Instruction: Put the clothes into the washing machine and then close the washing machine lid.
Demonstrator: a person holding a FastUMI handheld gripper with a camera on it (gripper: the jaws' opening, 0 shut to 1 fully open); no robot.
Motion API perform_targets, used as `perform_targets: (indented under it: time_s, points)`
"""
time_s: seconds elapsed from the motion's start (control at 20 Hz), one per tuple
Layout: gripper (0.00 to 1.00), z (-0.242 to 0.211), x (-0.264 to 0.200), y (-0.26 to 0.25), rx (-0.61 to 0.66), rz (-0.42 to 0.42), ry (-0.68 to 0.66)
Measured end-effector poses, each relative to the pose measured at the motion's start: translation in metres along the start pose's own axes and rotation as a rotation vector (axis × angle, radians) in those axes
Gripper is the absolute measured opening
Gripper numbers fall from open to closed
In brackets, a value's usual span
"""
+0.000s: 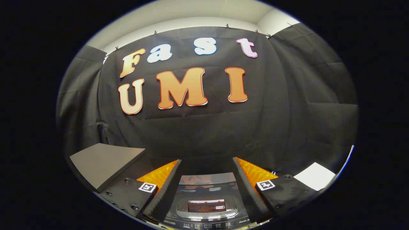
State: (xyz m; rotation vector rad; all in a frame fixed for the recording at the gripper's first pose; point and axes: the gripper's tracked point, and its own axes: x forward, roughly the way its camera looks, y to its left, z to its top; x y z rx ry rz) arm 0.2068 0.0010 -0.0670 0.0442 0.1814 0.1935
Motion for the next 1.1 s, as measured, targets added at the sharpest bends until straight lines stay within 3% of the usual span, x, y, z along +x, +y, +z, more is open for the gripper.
perform_targets:
  time_s: [0.6, 1.1]
  points:
    - [0.98, 0.083, -0.073, -0.023, 0.002, 0.011, -0.144]
    - [0.98, 0.091, -0.110, -0.030, -0.017, 0.033, -0.180]
